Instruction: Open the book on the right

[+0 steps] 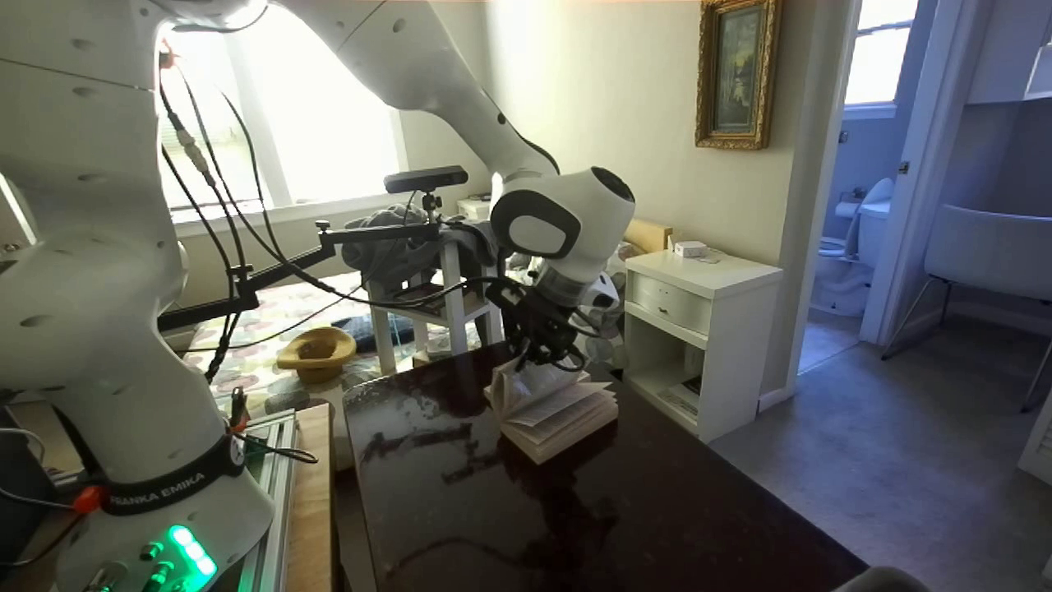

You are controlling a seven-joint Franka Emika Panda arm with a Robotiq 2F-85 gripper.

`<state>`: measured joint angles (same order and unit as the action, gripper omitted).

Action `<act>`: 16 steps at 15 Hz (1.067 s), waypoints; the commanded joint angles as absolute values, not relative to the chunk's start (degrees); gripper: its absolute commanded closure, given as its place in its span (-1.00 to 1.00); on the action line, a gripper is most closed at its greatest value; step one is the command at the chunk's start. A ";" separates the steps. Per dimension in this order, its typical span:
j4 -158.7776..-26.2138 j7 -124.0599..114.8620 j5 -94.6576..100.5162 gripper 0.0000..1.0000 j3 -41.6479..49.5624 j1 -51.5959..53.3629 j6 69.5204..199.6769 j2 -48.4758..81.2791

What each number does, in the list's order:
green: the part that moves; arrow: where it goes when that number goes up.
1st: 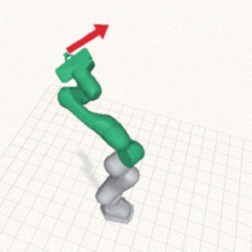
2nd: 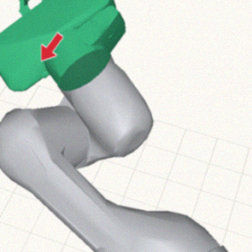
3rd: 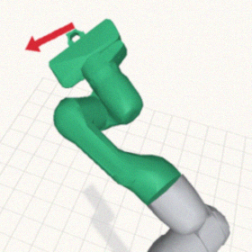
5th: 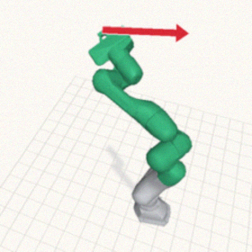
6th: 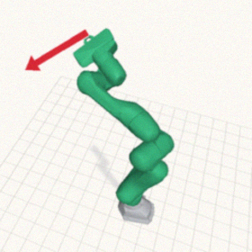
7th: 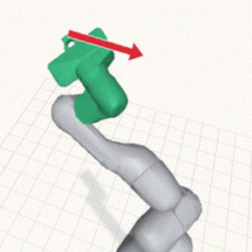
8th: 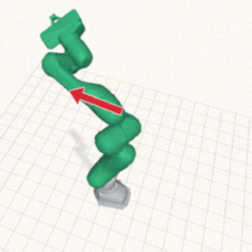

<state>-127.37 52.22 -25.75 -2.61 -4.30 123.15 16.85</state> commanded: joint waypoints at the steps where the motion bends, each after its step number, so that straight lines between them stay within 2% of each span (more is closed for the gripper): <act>1: -129.28 50.43 -24.26 0.40 -3.14 -4.11 124.67 15.27; 3: -129.46 50.61 -24.41 -0.08 -3.24 -4.16 124.63 15.08; 6: -129.58 50.55 -24.29 -0.50 -3.19 -4.22 124.68 15.10; 7: -129.49 50.58 -24.38 -0.47 -3.15 -4.32 124.60 15.13; 9: -129.31 50.62 -24.69 -0.55 -3.15 -4.45 124.56 15.07; 13: -128.54 50.89 -25.90 -0.42 -3.31 -4.92 123.88 15.04; 16: -127.83 51.06 -26.93 -0.50 -3.60 -4.96 123.45 14.97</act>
<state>-127.54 52.13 -25.92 -2.81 -4.52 123.44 16.32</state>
